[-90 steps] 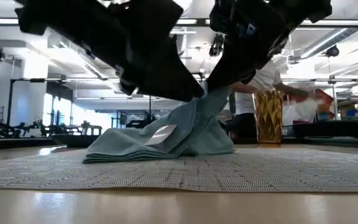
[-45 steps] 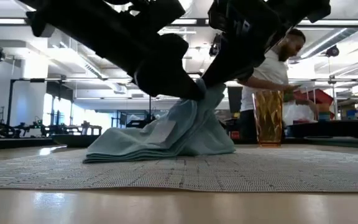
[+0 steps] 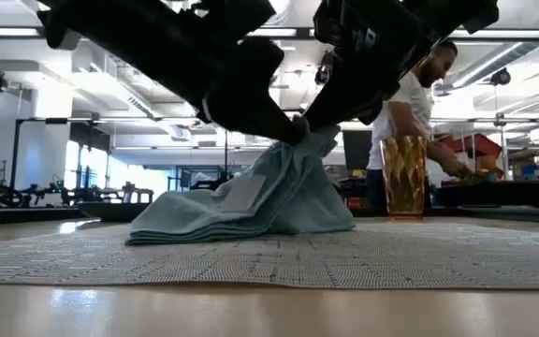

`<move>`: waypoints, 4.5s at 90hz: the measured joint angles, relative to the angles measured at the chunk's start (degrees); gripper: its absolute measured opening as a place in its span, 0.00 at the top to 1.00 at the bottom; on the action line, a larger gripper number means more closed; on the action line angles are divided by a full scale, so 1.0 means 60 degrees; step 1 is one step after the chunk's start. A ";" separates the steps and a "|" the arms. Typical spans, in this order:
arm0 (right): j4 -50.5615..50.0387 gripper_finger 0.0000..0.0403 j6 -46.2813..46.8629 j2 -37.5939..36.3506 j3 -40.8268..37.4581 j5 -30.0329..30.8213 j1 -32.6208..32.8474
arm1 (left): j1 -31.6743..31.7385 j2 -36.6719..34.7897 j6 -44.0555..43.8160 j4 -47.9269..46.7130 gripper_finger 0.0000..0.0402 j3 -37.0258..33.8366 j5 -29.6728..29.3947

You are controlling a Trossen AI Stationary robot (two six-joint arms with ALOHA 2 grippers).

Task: Set table place
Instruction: Fold the light blue table napkin

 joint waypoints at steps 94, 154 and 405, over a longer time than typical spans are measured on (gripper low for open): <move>-0.4333 1.00 0.0330 -0.5023 0.0004 0.0226 -0.0018 | -0.0256 -0.6806 0.0142 -0.4974 1.00 0.0002 -0.0546; -0.7386 1.00 0.1921 -0.5267 0.0004 -0.0019 0.0010 | -0.0249 -0.7318 0.0464 -0.5440 1.00 -0.0002 -0.2756; -0.1100 0.92 -0.3168 0.1630 0.3479 0.0874 -0.2019 | -0.0431 -0.6848 0.2568 -0.5444 1.00 0.2572 -0.0692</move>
